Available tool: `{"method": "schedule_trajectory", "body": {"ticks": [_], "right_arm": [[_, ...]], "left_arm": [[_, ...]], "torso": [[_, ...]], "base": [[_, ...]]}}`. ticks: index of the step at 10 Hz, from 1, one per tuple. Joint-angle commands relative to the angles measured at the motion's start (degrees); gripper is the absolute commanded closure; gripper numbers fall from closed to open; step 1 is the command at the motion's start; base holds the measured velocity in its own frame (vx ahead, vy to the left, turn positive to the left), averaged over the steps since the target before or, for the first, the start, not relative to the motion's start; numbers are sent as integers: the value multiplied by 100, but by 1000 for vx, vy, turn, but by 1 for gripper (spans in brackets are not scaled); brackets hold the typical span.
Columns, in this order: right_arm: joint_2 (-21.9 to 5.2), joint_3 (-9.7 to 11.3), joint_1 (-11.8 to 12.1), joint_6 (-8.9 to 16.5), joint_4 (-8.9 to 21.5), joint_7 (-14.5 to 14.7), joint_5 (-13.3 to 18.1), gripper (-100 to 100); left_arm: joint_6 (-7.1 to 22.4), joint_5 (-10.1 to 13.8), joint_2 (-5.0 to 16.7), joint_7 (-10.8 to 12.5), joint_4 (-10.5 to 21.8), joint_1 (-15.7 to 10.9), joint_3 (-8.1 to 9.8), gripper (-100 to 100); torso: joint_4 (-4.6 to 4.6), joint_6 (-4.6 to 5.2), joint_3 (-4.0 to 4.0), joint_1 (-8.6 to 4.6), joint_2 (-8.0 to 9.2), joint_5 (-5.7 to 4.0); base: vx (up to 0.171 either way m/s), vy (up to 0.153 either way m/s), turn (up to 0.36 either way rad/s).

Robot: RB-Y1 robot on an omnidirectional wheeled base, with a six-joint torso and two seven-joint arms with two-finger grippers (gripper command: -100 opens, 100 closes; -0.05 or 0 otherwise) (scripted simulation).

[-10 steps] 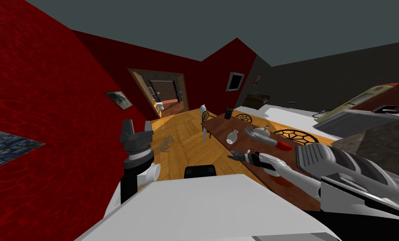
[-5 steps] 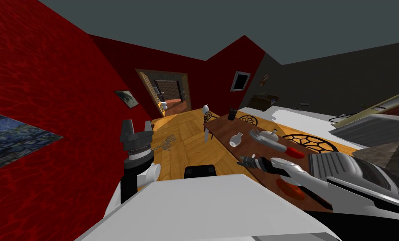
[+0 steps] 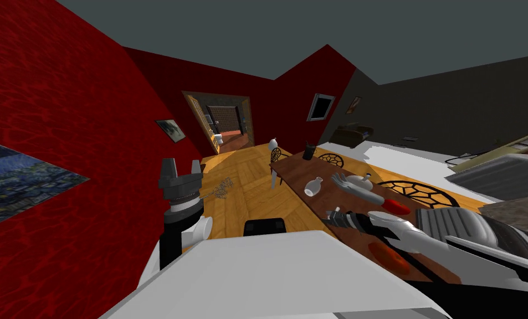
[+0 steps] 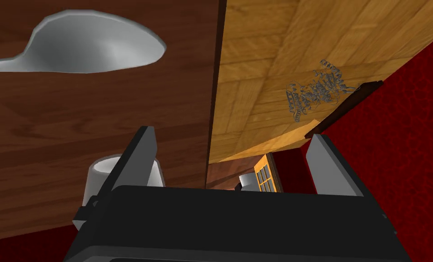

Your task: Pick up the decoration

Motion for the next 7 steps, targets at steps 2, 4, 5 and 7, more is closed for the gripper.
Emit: {"method": "schedule_trajectory", "body": {"ticks": [2,4,5,7], "right_arm": [[-116,175,17,-51,381,80,54,-100],[-116,175,17,-51,426,80,54,-100],[-238,318,71,-9,637,107,93,-100],[-344,448,126,38,836,132,127,-100]], "left_arm": [[0,0,0,0,0,0,0,0],[0,0,0,0,0,0,0,0],[0,0,0,0,0,0,0,0],[0,0,0,0,0,0,0,0]], "torso": [[0,0,1,4,1,0],[0,0,1,-5,2,-1],[0,0,1,1,2,-1],[-1,0,-1,-11,-2,-4]], "base": [[13,-27,38],[9,-37,27],[22,-62,78],[13,-69,64]]}}
